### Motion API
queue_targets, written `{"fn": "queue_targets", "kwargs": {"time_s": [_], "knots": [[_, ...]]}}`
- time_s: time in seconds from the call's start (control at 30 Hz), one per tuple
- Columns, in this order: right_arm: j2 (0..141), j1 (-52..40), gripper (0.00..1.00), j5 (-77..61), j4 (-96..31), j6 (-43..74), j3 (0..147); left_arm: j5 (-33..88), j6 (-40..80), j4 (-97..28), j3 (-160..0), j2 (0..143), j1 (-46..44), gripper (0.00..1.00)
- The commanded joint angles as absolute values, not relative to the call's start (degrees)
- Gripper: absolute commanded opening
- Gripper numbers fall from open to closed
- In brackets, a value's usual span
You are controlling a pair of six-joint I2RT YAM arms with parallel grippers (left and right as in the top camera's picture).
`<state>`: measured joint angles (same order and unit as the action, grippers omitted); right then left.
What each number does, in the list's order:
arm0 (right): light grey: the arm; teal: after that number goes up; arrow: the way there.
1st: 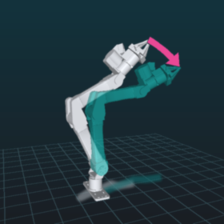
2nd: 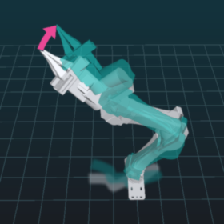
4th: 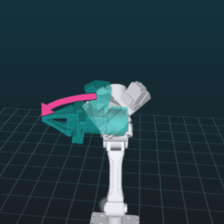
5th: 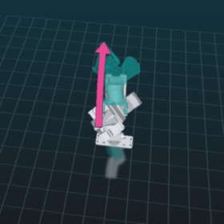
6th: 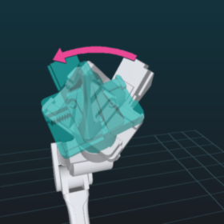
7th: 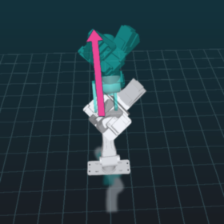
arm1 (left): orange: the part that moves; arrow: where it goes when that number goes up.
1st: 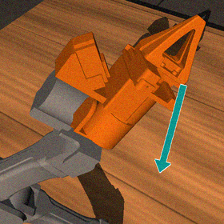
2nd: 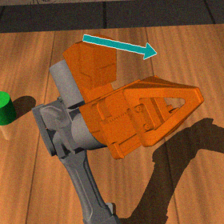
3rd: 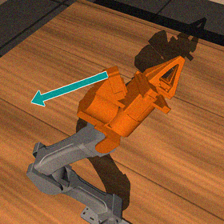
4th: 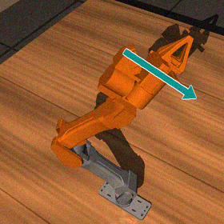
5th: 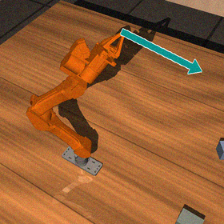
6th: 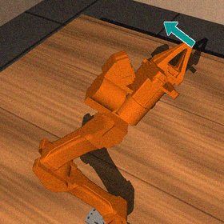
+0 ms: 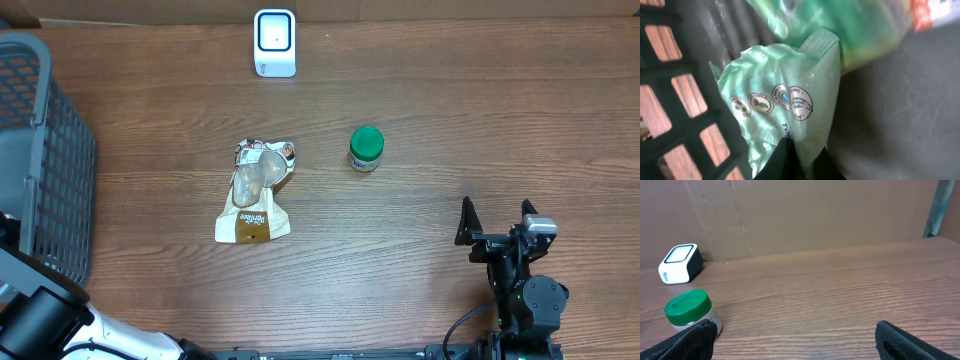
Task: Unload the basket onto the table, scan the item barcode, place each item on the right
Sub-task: 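Reach the left gripper into the basket and grasp the mint-green packet, then carry the mint-green packet out and place it beside the jar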
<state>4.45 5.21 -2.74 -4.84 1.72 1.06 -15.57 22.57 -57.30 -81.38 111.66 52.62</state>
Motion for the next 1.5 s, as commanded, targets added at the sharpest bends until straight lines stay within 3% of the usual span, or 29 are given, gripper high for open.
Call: {"fn": "queue_targets", "kwargs": {"time_s": [0.0,0.33,0.57,0.73,1.0,1.27,1.47], "knots": [[4.1,5.4,1.0,-2.6,-4.7,1.7,0.5,-11.9,23.1,-61.0,-87.2,113.1,52.8,0.04],[4.1,5.4,1.0,-2.6,-4.7,1.7,0.5,4.6,19.2,-71.6,-114.1,108.3,50.7,0.04],[4.1,5.4,1.0,-2.6,-4.7,1.7,0.5,8.0,17.7,-72.0,-121.0,95.5,42.1,0.04],[4.1,5.4,1.0,-2.6,-4.6,1.7,0.5,6.5,15.1,-75.0,-121.0,88.5,29.8,0.05],[4.1,5.4,1.0,-2.6,-4.7,1.7,0.5,3.8,15.3,-81.7,-115.2,89.4,3.4,0.04],[4.1,5.4,1.0,-2.6,-4.7,1.7,0.5,3.5,20.8,-72.9,-98.5,91.5,-16.3,0.04],[4.1,5.4,1.0,-2.6,-4.7,1.7,0.5,1.6,25.6,-63.2,-87.9,94.5,-25.8,0.04]]}}
